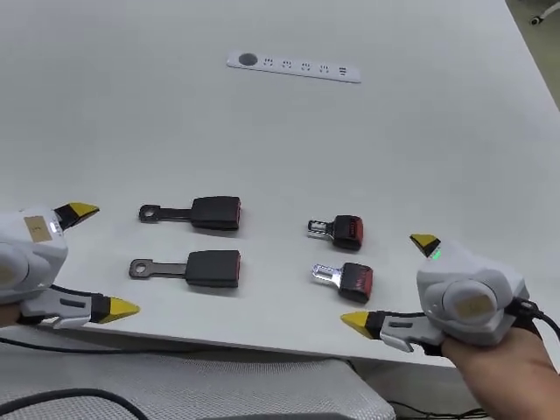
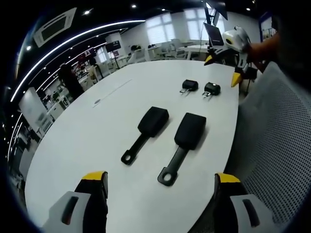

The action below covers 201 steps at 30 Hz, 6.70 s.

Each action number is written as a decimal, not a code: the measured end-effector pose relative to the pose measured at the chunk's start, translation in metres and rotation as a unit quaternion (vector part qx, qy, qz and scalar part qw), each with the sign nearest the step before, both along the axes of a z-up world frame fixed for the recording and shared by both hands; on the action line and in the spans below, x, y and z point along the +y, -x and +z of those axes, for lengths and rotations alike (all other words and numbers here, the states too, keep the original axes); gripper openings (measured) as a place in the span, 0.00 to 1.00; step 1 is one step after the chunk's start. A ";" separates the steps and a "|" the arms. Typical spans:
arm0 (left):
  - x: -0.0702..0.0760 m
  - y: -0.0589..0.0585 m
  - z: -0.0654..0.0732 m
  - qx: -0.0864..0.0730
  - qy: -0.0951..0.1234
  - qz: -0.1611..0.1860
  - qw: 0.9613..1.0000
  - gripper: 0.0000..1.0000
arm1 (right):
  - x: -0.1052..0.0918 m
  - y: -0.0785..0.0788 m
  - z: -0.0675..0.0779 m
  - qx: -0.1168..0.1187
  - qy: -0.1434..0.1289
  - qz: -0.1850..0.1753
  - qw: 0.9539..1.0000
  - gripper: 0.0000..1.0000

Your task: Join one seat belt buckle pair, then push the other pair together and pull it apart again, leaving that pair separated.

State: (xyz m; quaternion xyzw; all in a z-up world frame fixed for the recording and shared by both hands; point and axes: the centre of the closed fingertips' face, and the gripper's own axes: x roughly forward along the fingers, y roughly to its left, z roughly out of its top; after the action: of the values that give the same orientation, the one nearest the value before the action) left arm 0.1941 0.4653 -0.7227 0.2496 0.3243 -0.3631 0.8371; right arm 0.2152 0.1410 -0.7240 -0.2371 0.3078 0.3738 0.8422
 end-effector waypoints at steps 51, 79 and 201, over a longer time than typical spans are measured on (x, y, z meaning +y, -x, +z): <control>-0.030 0.004 -0.008 0.018 -0.039 -0.092 0.995 0.65 | 0.010 0.013 -0.012 0.028 0.022 0.102 0.994 0.54; -0.082 -0.015 -0.034 0.047 -0.062 -0.180 0.981 0.45 | 0.013 0.004 -0.036 0.067 0.046 0.140 0.987 0.43; -0.111 -0.015 -0.057 0.118 -0.075 -0.256 0.956 0.34 | 0.130 0.005 -0.056 0.113 0.070 0.279 0.951 0.32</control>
State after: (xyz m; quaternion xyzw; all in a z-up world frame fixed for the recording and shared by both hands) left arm 0.2091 0.3538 -0.7801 0.3414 0.3726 -0.5669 0.6506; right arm 0.2105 0.2712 -0.7796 -0.3282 0.3482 0.5957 0.6451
